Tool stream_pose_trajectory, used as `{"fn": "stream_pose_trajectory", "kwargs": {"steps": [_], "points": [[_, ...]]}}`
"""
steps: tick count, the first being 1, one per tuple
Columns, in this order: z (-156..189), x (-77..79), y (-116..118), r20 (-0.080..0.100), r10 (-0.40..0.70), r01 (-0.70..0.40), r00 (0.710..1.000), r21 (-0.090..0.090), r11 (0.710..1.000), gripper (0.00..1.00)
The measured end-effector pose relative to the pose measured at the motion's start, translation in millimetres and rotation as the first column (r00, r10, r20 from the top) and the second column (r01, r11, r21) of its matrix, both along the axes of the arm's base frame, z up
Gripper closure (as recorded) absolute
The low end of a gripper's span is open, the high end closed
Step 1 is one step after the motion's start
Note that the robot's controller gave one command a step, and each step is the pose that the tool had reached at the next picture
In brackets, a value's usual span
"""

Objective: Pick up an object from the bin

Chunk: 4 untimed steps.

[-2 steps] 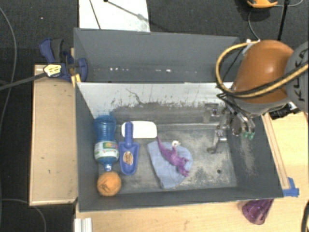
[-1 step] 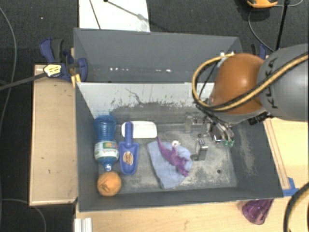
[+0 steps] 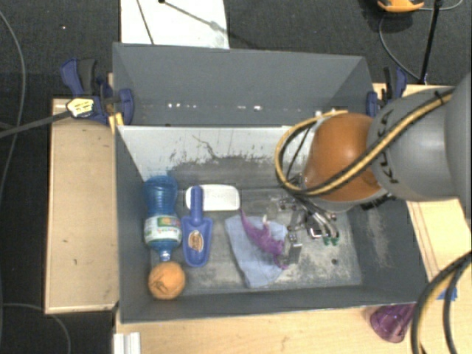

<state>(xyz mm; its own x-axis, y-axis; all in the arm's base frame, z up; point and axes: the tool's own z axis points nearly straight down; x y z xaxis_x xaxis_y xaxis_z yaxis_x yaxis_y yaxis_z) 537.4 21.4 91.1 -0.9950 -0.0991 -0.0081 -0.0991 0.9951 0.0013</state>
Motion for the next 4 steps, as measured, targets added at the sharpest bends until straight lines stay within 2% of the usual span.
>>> {"fn": "stream_pose_trajectory", "kwargs": {"steps": [1, 2, 3, 4], "points": [[-24, 10.4, 10, -0.005, 0.033, -0.033, 0.999, -0.004, 0.999, 0.00], [-19, 11.1, 17, 0.002, -0.195, 0.195, 0.981, 0.001, 0.981, 1.00], [-19, 11.1, 17, 0.002, -0.195, 0.195, 0.981, 0.001, 0.981, 1.00], [112, 36.3, 25, 0.006, -0.174, 0.174, 0.985, 0.002, 0.985, 1.00]]}}
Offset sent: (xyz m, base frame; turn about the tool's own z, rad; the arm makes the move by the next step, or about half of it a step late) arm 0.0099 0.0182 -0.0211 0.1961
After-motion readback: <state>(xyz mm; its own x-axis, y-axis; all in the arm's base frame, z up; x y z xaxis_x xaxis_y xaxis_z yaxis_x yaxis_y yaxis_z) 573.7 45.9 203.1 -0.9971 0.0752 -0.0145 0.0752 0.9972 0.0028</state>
